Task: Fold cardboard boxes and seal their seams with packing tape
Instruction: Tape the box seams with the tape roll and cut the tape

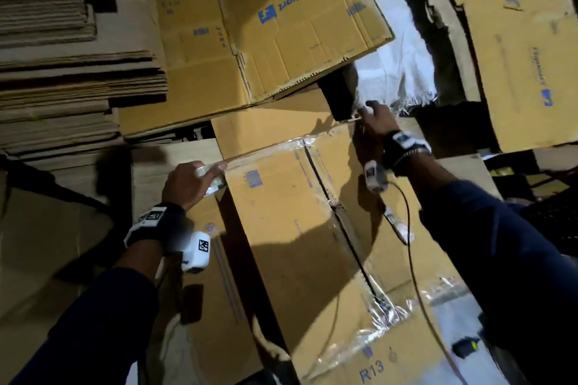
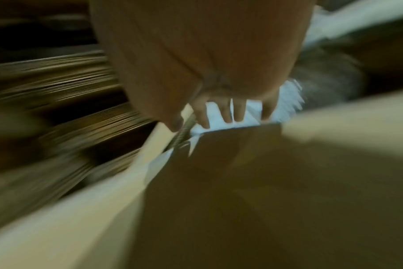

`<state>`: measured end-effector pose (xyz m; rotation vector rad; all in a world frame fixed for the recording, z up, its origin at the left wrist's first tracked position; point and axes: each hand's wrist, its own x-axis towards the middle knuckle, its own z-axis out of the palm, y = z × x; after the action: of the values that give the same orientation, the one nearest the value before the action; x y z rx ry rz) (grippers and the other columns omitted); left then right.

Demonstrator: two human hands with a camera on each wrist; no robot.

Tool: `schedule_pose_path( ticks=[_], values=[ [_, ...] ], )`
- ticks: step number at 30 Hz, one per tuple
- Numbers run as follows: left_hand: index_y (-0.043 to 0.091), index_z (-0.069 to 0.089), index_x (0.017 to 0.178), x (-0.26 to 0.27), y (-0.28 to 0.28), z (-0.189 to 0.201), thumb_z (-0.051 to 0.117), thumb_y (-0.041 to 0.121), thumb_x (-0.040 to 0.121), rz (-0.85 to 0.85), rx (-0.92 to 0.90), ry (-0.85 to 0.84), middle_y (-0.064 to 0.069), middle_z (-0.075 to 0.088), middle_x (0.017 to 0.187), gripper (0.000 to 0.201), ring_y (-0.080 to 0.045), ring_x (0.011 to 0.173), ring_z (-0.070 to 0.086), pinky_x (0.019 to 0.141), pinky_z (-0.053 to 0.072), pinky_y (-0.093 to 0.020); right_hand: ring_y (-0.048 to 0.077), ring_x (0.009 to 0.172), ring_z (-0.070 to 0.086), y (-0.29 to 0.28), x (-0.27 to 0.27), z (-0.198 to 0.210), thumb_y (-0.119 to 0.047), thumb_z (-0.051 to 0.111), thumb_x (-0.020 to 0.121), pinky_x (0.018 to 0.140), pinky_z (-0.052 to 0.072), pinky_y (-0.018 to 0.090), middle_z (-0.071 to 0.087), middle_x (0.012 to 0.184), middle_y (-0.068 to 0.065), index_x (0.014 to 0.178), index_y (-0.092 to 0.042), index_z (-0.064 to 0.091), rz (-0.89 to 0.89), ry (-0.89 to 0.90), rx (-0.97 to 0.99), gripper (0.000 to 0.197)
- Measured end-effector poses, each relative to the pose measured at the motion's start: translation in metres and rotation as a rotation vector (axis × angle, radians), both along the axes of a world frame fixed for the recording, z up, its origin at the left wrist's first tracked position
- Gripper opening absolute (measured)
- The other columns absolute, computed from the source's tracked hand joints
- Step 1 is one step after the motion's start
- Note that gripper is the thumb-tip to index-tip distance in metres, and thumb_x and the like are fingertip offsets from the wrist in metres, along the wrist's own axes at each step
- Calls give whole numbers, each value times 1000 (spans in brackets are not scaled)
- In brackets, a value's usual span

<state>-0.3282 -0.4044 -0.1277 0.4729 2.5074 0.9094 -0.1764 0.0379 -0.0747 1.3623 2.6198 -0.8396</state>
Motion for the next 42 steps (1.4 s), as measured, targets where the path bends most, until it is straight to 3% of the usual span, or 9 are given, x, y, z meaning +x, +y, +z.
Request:
schedule_pose_path(
  ticks=[2, 6, 11, 15, 20, 28, 31, 36, 42],
  values=[
    [4, 67, 82, -4, -2, -3, 47, 93, 81, 4, 42, 3, -22, 70, 89, 91, -41, 92, 65, 77, 47, -43, 36, 133, 45, -23, 49, 9, -73, 52, 90, 109, 39, 57, 48, 141, 14, 133, -27, 57, 70, 43, 183, 63],
    [14, 52, 64, -9, -3, -9, 38, 103, 71, -13, 39, 9, -7, 58, 65, 90, -35, 73, 62, 67, 45, -38, 20, 89, 58, -86, 157, 39, -96, 63, 61, 79, 51, 37, 53, 99, -3, 96, -28, 56, 224, -124, 96, 77],
    [12, 53, 66, -1, -2, 2, 57, 83, 86, 30, 8, -60, -8, 55, 66, 74, -34, 78, 60, 70, 41, -39, 20, 76, 65, -96, 215, 38, -63, 90, 67, 65, 57, 42, 66, 87, -1, 92, -26, 52, 192, -235, -8, 59],
    [14, 54, 62, -8, 0, 7, 67, 66, 92, -11, 27, -142, -5, 60, 69, 62, -24, 75, 58, 70, 37, -36, 21, 70, 72, -103, 181, 49, -31, 82, 83, 62, 58, 36, 76, 82, 7, 84, -19, 68, 271, -310, -45, 18],
    [17, 65, 69, -28, -15, 14, 76, 23, 95, -90, 105, -285, 15, 62, 62, 29, -14, 73, 56, 67, 40, -26, 23, 68, 72, -195, 88, 52, -39, 63, 99, 65, 60, 40, 76, 87, 6, 105, -25, 63, 201, 199, -393, 15],
    [19, 78, 90, -33, -27, 11, 79, 44, 90, -193, 123, -319, -3, 78, 100, 25, -18, 94, 70, 80, 46, -27, 41, 88, 68, -317, -57, 15, -40, 46, 104, 67, 44, 40, 70, 101, 19, 125, -8, 37, 258, 114, -73, 39],
    [14, 78, 114, -38, -34, 4, 73, 68, 86, -190, -139, -135, -12, 72, 128, 61, -33, 118, 67, 92, 52, -34, 41, 89, 68, -311, -65, 5, -49, 47, 103, 68, 47, 42, 70, 100, 18, 121, -12, 41, 214, 23, 44, 42],
    [18, 64, 67, -47, -42, -5, 64, 80, 83, -217, -230, -77, -1, 67, 68, 64, -33, 83, 68, 68, 48, -33, 44, 86, 68, -313, -68, 4, -38, 43, 107, 68, 49, 43, 70, 97, 21, 123, -8, 35, 216, 106, -21, 34],
    [26, 70, 117, -64, -45, 7, 76, 63, 85, -237, -114, -146, 2, 69, 121, 49, -21, 115, 63, 100, 51, -38, 44, 85, 65, -339, -41, 30, -13, 51, 98, 67, 48, 42, 66, 100, 26, 121, 3, 34, 413, 199, -147, 32]
  ],
)
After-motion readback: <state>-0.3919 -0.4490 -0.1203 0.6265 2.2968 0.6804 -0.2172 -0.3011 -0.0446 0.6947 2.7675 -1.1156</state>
